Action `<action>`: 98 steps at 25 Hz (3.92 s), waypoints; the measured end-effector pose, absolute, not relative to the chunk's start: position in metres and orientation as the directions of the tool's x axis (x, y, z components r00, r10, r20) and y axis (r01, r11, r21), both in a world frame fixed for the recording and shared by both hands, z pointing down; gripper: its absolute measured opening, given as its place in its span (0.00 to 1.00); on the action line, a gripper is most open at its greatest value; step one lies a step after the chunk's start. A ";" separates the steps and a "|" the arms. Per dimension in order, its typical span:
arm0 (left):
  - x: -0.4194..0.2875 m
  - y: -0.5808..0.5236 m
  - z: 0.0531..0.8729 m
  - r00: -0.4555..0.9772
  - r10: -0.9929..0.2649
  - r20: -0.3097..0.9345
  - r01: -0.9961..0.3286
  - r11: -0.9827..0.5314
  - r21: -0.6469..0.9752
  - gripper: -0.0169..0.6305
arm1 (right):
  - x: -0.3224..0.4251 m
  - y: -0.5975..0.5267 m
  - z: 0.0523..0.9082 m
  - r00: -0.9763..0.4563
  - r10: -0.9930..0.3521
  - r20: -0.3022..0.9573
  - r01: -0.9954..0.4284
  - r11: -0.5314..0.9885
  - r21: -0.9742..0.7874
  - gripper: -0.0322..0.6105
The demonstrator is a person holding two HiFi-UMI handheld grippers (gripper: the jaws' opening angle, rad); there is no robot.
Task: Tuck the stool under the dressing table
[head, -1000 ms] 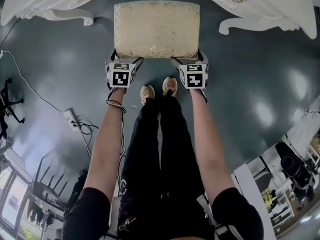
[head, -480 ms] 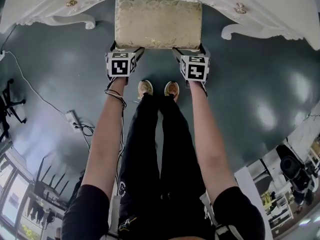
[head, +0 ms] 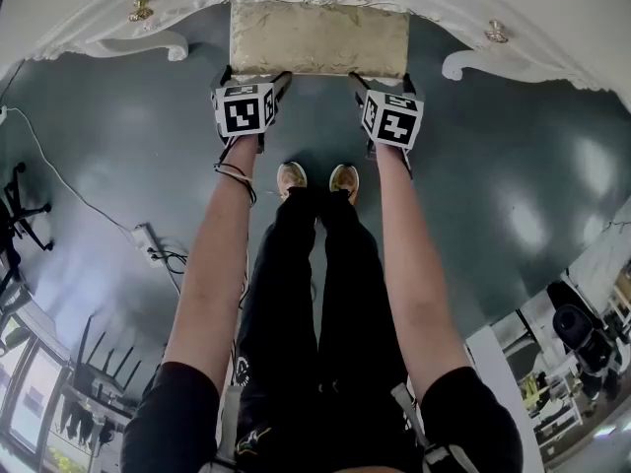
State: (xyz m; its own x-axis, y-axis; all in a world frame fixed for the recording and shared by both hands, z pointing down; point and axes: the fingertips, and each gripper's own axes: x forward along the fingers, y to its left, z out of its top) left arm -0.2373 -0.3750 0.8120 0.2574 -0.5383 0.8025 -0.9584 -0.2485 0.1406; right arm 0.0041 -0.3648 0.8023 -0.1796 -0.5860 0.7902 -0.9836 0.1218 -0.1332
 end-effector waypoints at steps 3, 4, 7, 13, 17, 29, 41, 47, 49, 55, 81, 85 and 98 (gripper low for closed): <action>-0.235 -0.386 0.811 0.244 -0.553 0.797 -0.965 -0.222 0.141 0.85 | 0.007 -0.378 0.800 -0.165 -0.599 0.784 -0.986 0.114 -0.120 0.86; -0.234 -0.389 0.811 0.239 -0.558 0.795 -0.967 -0.214 0.141 0.85 | 0.008 -0.382 0.800 -0.161 -0.603 0.782 -0.987 0.112 -0.116 0.85; -0.233 -0.399 0.811 0.227 -0.576 0.785 -0.971 -0.196 0.137 0.85 | 0.010 -0.394 0.799 -0.158 -0.613 0.774 -0.987 0.113 -0.112 0.85; -0.239 -0.429 0.810 0.222 -0.594 0.773 -0.973 -0.187 0.136 0.85 | 0.004 -0.418 0.798 -0.157 -0.640 0.753 -0.988 0.104 -0.118 0.85; -0.246 -0.448 0.808 0.195 -0.616 0.763 -0.980 -0.158 0.123 0.85 | -0.001 -0.431 0.800 -0.134 -0.644 0.753 -0.990 0.119 -0.075 0.79; -0.245 -0.457 0.808 0.198 -0.623 0.756 -0.979 -0.167 0.119 0.85 | 0.000 -0.443 0.803 -0.161 -0.639 0.752 -0.986 0.139 -0.093 0.79; -0.233 -0.411 0.746 0.235 -0.683 0.692 -0.969 -0.216 0.116 0.85 | -0.008 -0.406 0.736 -0.208 -0.692 0.692 -0.972 0.227 -0.065 0.78; -0.214 -0.364 0.630 0.303 -0.734 0.608 -0.939 -0.338 0.061 0.85 | -0.016 -0.370 0.624 -0.249 -0.746 0.618 -0.958 0.284 -0.044 0.79; -0.210 -0.356 0.584 0.324 -0.750 0.576 -0.930 -0.365 0.046 0.85 | -0.020 -0.365 0.577 -0.264 -0.767 0.584 -0.951 0.307 -0.028 0.79; -0.203 -0.347 0.414 0.395 -0.808 0.436 -0.905 -0.425 0.032 0.85 | -0.036 -0.361 0.408 -0.335 -0.832 0.442 -0.926 0.378 0.008 0.79; -0.201 -0.317 0.036 0.586 -0.810 0.027 -0.797 -0.582 -0.163 0.77 | -0.080 -0.323 0.036 -0.502 -0.864 0.035 -0.848 0.500 0.173 0.57; -0.201 -0.316 0.032 0.595 -0.803 0.019 -0.791 -0.590 -0.161 0.18 | -0.083 -0.319 0.029 -0.513 -0.858 0.008 -0.839 0.504 0.202 0.34; -0.179 -0.313 0.038 0.721 -0.691 0.057 -0.683 -0.722 -0.109 0.06 | -0.093 -0.315 0.020 -0.573 -0.819 -0.019 -0.804 0.558 0.207 0.08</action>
